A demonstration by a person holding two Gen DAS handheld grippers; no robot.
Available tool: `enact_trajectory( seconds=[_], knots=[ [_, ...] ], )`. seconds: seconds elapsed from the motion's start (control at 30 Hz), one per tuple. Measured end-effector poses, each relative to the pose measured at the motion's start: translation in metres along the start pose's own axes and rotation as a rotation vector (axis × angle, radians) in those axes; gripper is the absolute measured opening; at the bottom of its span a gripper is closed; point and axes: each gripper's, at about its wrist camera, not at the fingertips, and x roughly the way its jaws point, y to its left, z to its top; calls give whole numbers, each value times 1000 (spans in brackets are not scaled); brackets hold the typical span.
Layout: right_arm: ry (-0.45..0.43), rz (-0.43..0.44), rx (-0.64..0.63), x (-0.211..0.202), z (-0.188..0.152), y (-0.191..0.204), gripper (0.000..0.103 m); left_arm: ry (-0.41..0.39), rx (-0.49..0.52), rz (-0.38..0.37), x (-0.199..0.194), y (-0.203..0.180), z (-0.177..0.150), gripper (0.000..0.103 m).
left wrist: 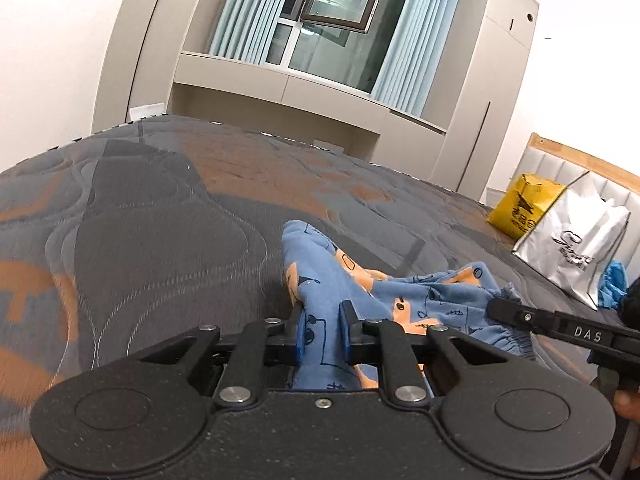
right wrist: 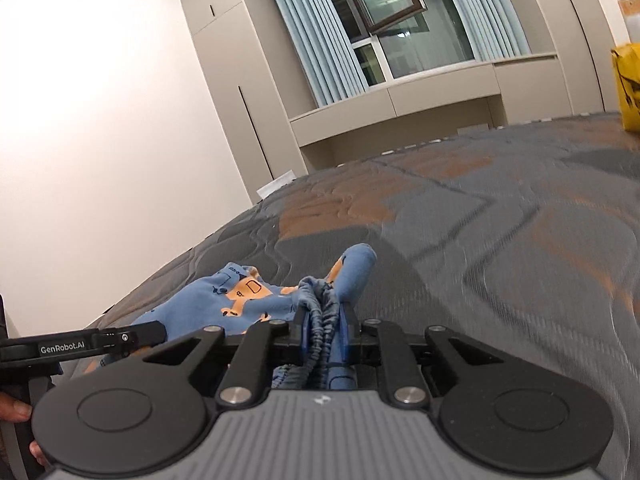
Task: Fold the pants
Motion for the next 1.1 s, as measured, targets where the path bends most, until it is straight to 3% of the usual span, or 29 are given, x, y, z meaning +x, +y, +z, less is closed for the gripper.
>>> enact_trajectory(
  seconds=[0.3, 0.53, 0.57, 0.67, 0.83, 1.0, 1.1],
  knots=[
    [53, -30, 19, 51, 14, -16, 16, 64, -27, 26, 40, 14, 4, 18],
    [71, -45, 36, 51, 4, -25, 17, 72, -33, 31, 41, 16, 3, 19],
    [72, -47, 34, 51, 4, -25, 19, 73, -33, 34, 41, 16, 2, 20],
    [69, -67, 25, 50, 5, -25, 34, 74, -37, 51, 37, 15, 2, 25],
    [34, -93, 9, 35, 5, -20, 56, 45, -24, 62, 21, 9, 2, 49],
    [-11, -106, -43, 8, -1, -5, 79, -18, 16, 92, -7, -4, 0, 85],
    [-38, -113, -76, -11, -8, 7, 92, -48, 45, 103, -27, -10, -7, 101]
  ],
)
